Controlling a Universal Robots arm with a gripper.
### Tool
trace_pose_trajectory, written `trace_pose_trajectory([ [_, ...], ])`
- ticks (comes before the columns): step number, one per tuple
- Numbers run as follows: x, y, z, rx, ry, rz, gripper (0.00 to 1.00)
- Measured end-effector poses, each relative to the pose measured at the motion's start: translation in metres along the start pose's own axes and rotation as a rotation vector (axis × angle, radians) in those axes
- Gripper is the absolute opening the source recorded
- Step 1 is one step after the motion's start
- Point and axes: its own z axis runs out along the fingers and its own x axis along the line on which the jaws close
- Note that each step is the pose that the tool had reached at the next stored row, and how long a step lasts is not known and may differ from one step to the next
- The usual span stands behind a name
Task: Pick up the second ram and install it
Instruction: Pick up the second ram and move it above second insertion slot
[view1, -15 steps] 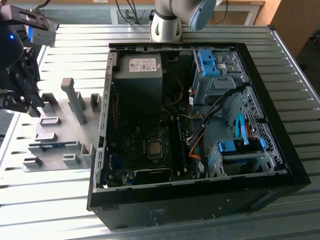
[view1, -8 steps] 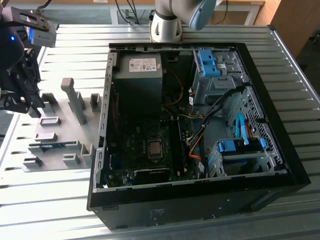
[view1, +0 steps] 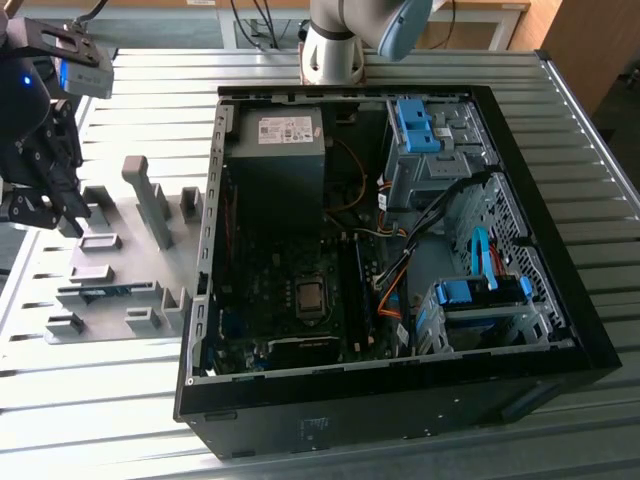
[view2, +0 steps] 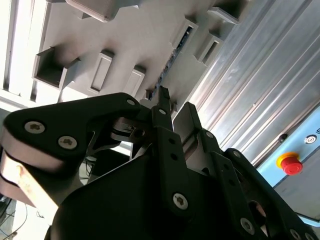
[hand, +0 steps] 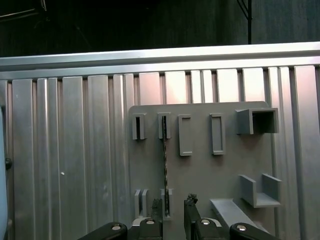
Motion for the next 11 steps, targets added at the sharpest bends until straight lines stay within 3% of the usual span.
trace_pose_trajectory([
  [11,0.0001,0.0003,0.0085,-0.0003,0.0015,0.013,0.31],
])
